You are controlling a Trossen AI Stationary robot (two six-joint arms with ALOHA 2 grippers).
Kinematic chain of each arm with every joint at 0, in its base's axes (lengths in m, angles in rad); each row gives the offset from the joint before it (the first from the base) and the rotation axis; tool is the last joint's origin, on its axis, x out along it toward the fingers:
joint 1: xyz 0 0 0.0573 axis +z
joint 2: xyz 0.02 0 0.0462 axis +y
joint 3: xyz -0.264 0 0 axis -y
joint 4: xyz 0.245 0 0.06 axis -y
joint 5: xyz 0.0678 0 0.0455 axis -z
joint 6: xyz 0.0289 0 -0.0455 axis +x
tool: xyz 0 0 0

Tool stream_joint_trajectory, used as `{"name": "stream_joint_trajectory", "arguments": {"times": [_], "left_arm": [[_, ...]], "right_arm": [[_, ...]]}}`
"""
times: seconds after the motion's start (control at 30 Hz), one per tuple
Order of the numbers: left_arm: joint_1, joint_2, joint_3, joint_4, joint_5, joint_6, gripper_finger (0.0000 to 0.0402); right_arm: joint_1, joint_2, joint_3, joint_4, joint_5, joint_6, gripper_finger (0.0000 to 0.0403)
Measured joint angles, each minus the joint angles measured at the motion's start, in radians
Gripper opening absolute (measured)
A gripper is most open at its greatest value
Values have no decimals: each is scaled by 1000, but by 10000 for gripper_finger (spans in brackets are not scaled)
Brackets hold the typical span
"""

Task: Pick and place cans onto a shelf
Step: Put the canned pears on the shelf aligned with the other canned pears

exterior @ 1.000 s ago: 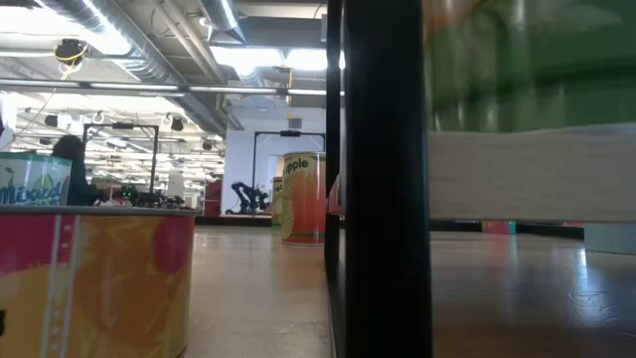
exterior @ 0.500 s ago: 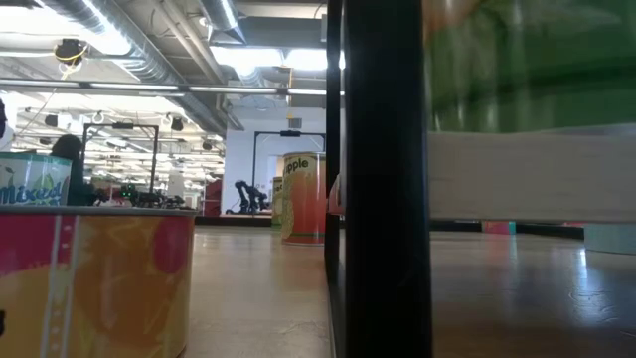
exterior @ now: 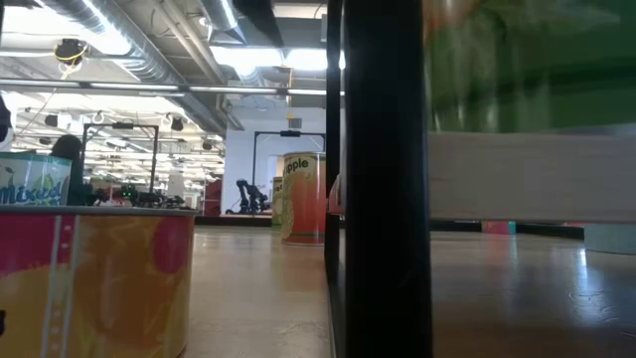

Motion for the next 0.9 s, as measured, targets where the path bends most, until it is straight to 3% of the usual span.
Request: {"name": "stream_joint_trajectory", "arguments": {"times": [0.3,0.43,0.6,0.9], "left_arm": [[95,181,0,-20,8,159,46],[112,236,0,-82,71,200,46],[132,276,0,-86,227,324,45],[167,298,0,-87,229,384,44]], "right_arm": [[-178,-2,0,-33,-42,46,37],[-263,17,0,-34,-187,-120,37],[-368,33,-2,-33,-300,-240,37],[-527,66,-6,-34,-538,-598,37]]}}
